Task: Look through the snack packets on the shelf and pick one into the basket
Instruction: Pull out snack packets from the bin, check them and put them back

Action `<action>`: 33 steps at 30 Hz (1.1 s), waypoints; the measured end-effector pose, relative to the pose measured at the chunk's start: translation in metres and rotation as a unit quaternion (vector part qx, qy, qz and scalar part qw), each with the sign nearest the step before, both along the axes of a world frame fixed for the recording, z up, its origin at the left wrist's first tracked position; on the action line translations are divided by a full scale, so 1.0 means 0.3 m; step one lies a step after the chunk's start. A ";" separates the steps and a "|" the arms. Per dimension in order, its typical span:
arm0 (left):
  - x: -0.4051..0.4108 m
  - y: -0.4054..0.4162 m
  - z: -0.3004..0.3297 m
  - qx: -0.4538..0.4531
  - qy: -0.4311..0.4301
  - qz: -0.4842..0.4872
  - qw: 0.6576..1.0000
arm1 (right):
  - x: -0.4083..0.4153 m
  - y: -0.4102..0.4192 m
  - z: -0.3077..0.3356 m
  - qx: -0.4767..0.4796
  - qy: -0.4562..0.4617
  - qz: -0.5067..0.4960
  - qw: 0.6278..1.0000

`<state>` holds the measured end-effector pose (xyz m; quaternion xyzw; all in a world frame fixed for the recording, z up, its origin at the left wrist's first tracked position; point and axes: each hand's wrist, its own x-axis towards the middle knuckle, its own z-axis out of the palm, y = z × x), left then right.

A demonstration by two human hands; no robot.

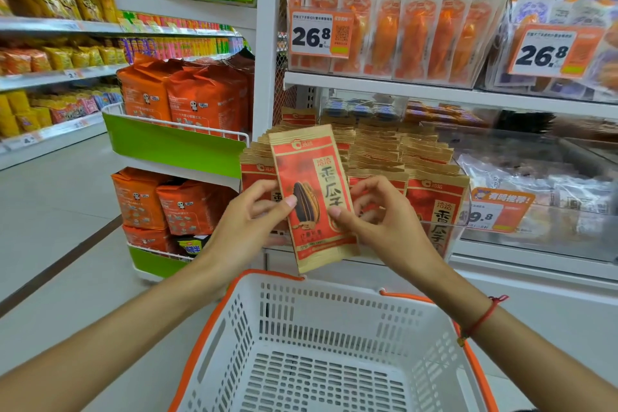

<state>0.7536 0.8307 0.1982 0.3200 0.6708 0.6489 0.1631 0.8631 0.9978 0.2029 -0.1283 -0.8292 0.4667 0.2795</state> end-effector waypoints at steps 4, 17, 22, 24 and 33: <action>-0.024 -0.006 0.007 0.024 -0.042 0.027 0.998 | 0.001 0.004 -0.006 -0.005 -0.020 0.050 0.999; -0.037 -0.015 -0.003 0.008 -0.072 0.021 0.997 | 0.011 0.003 0.006 -0.020 -0.014 0.061 0.998; -0.033 -0.016 0.001 -0.004 -0.056 0.008 0.998 | 0.019 0.012 0.018 -0.122 -0.017 0.046 0.991; -0.031 -0.015 0.004 -0.004 -0.053 0.003 0.999 | 0.019 0.010 0.023 -0.144 -0.019 0.038 0.989; 0.002 -0.010 0.020 -0.061 -0.006 -0.047 0.997 | 0.020 -0.012 0.022 -0.190 -0.097 0.102 0.972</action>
